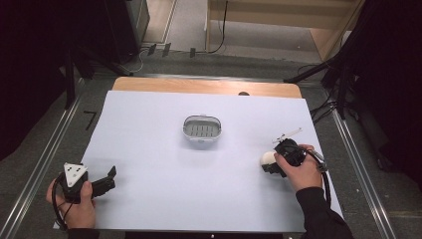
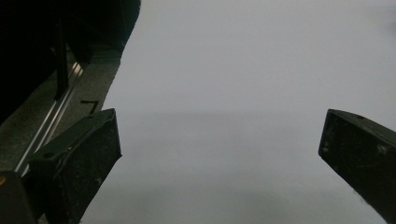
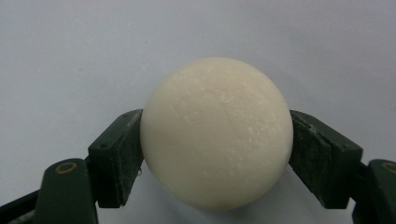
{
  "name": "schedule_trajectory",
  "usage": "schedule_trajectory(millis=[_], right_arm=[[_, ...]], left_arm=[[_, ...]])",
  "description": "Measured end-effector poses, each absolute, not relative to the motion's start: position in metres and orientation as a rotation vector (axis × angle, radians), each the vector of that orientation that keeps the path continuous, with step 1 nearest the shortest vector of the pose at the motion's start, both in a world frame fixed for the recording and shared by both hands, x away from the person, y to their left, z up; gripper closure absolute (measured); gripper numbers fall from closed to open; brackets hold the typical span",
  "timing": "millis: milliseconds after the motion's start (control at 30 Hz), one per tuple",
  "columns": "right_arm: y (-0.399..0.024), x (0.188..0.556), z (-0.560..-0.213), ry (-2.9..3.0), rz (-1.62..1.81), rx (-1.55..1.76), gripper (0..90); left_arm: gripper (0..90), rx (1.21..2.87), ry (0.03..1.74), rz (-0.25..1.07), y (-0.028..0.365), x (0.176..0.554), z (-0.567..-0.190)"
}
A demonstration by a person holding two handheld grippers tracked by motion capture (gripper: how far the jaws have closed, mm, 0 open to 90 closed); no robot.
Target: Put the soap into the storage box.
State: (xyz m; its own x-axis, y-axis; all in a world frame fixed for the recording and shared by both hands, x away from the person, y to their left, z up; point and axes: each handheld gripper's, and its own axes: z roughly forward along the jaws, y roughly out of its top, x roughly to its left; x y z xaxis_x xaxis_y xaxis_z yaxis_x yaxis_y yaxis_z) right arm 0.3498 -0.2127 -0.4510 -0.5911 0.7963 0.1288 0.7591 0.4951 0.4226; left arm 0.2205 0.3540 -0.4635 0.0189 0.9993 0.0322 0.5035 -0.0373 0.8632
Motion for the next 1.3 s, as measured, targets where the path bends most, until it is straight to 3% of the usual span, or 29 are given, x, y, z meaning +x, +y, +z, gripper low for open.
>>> schedule_trajectory(millis=[1300], right_arm=[[-0.2155, 0.3517, -0.4441, 2.611, 0.744, 1.399, 25.1]], left_arm=[[0.0, 1.623, 1.557, 0.94, 0.353, 0.2204, -0.4637]])
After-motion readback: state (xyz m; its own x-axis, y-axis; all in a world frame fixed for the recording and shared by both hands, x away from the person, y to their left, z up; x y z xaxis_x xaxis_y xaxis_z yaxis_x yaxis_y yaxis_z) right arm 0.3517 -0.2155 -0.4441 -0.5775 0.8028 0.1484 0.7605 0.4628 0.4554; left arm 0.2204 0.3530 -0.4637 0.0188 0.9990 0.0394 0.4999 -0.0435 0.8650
